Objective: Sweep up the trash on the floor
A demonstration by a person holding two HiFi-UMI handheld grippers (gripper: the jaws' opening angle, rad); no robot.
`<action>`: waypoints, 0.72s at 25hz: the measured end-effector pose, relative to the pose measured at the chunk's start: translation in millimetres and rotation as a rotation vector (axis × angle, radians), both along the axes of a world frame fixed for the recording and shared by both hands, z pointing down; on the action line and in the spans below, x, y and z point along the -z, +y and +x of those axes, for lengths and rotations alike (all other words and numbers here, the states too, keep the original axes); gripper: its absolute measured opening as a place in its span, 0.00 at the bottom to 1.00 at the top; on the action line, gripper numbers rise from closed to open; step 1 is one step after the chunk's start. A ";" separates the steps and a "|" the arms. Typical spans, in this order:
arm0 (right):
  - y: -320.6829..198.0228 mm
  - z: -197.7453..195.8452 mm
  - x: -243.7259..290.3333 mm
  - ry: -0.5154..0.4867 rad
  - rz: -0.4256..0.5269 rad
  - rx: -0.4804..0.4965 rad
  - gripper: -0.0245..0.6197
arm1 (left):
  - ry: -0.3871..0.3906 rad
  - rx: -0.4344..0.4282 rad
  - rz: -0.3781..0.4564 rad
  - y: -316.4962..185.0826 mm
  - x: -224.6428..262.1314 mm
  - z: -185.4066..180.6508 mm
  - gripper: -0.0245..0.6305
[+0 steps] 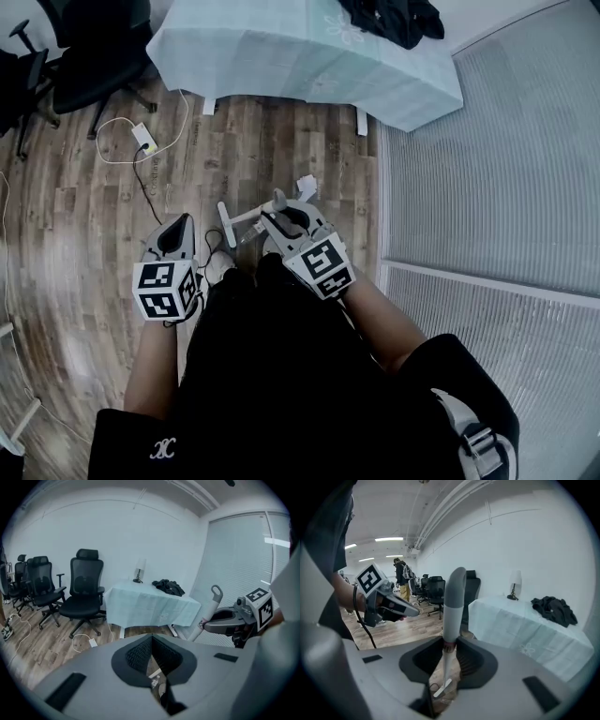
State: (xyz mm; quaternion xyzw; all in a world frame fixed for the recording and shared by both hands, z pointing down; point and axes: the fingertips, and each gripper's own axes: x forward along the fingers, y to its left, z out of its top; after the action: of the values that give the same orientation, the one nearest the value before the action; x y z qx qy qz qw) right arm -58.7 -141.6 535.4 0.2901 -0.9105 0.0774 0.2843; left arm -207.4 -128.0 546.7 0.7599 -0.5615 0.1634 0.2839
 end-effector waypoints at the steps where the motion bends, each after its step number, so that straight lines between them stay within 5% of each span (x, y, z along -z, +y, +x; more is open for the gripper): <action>1: 3.4 -3.5 -3.6 0.013 0.000 0.016 0.19 | 0.000 -0.001 0.001 -0.1 -0.1 -0.6 0.02; 6: 13.5 -3.8 -27.5 0.116 0.019 0.084 0.19 | 0.005 -0.010 -0.001 -4.6 0.5 1.2 0.03; 18: -34.1 51.8 -33.1 0.207 0.078 -0.001 0.20 | -0.004 -0.047 0.004 -25.9 4.9 27.7 0.02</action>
State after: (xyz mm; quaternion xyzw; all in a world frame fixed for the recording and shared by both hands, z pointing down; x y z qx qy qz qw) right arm -6.8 -175.7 568.6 0.3077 -0.8784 0.0118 0.3656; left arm -179.7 -153.9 541.8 0.7732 -0.5443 0.1702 0.2773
